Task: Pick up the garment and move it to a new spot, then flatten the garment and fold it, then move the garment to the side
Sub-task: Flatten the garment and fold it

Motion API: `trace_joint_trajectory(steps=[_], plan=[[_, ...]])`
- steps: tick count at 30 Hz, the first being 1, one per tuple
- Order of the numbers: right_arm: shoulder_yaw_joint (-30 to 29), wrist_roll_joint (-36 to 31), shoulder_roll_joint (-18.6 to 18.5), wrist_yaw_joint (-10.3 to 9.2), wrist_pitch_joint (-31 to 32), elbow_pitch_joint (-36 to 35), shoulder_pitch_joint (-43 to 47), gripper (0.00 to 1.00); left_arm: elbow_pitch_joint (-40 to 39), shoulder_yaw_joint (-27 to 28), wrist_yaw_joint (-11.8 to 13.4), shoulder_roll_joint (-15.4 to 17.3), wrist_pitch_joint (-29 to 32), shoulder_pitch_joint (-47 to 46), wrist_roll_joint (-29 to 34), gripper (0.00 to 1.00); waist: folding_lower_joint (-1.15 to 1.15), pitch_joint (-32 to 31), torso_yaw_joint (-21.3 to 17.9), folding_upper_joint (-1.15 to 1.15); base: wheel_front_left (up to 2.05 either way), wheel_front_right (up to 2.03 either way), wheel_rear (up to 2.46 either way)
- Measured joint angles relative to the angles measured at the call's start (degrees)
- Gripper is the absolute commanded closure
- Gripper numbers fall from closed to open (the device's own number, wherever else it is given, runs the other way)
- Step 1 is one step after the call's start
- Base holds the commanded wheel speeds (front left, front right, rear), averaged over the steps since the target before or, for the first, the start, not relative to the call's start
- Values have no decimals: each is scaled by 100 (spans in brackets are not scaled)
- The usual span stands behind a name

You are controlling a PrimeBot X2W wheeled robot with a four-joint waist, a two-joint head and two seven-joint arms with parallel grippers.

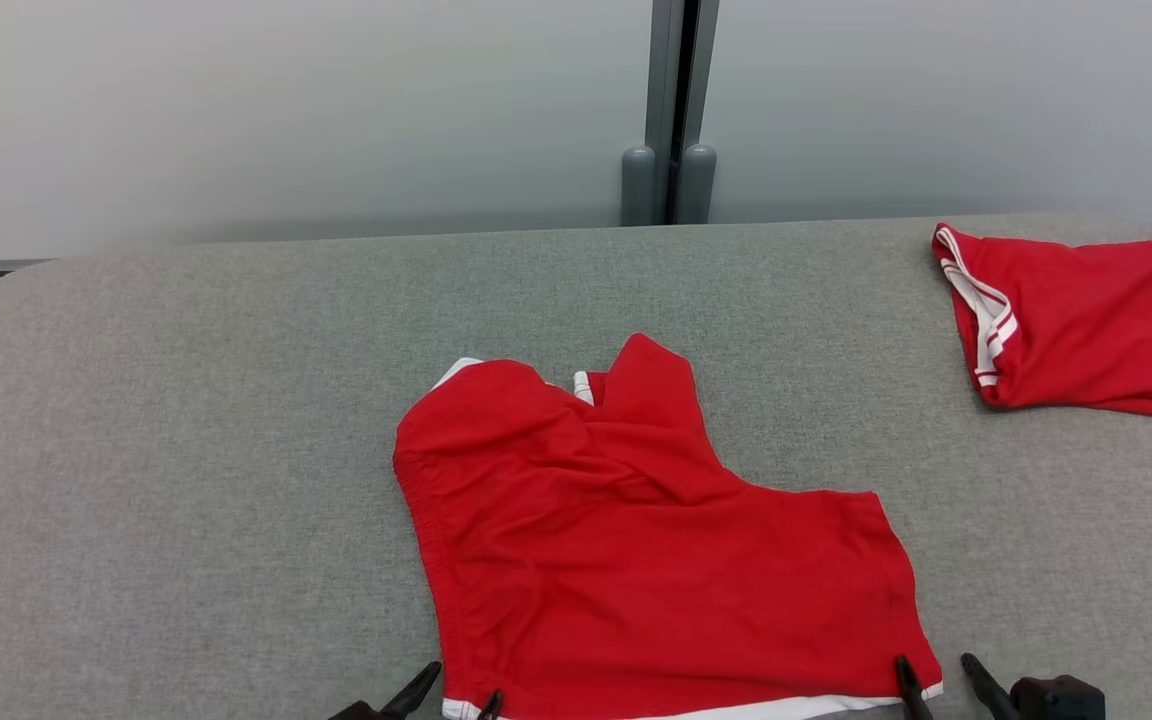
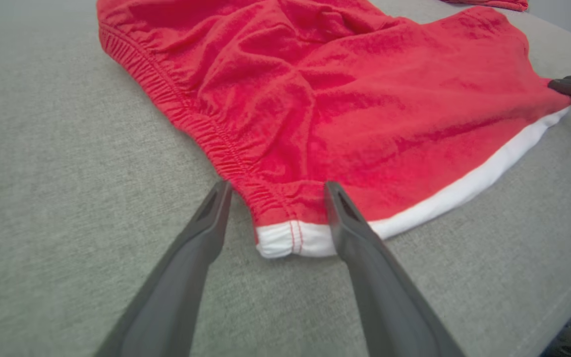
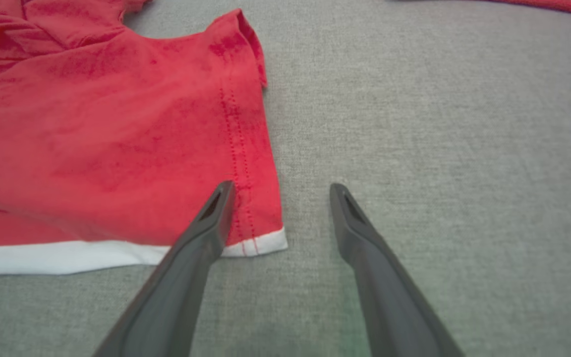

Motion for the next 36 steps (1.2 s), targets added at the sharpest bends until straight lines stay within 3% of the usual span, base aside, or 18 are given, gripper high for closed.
trace_joint_trajectory(steps=[9, 10, 11, 12, 13, 14, 15, 16, 26, 36], plan=[[245, 194, -7, -1, -29, 313, -30, 0, 264, -302, 0, 41, -27, -61, -229, 0, 0, 12, 21, 0, 0, 0, 0], [293, 242, -9, -2, -41, 345, -31, 15, 277, -343, 0, 34, -46, -77, -261, 0, 0, 9, 22, 0, 0, 0, 0], [341, 289, -21, -3, -40, 375, -41, 53, 291, -359, 0, 29, -71, -92, -289, 0, 0, 6, 22, 0, 0, 0, 0], [382, 323, -26, -10, -44, 411, -64, 69, 305, -378, 0, 26, -80, -109, -325, 21, 0, 1, 21, 0, 0, 0, 0], [437, 371, -31, -10, -53, 454, -85, 91, 326, -413, 0, 31, -99, -121, -358, 55, 0, -4, 20, 0, 0, 0, 0], [492, 424, -38, -11, -71, 493, -100, 100, 345, -459, 0, 36, -113, -124, -390, 78, -1, -10, 19, 0, 0, 0, 0], [539, 459, -44, -11, -98, 535, -116, 100, 360, -497, 0, 48, -123, -124, -424, 97, -1, -15, 17, 0, 0, 0, 0], [592, 486, -45, -11, -123, 571, -132, 100, 369, -525, 0, 66, -130, -125, -450, 100, -1, -20, 14, 0, 0, 0, 0], [1071, 748, -11, -8, -455, 665, -231, 100, 369, -534, 2, 80, -276, -387, -610, 100, -1, -68, -36, 0, 0, 0, 0], [996, 744, 5, -1, -343, -204, -872, 100, 108, -201, 92, 118, -326, -925, -646, 100, -1, 4, -101, 0, 0, 0, 0]])
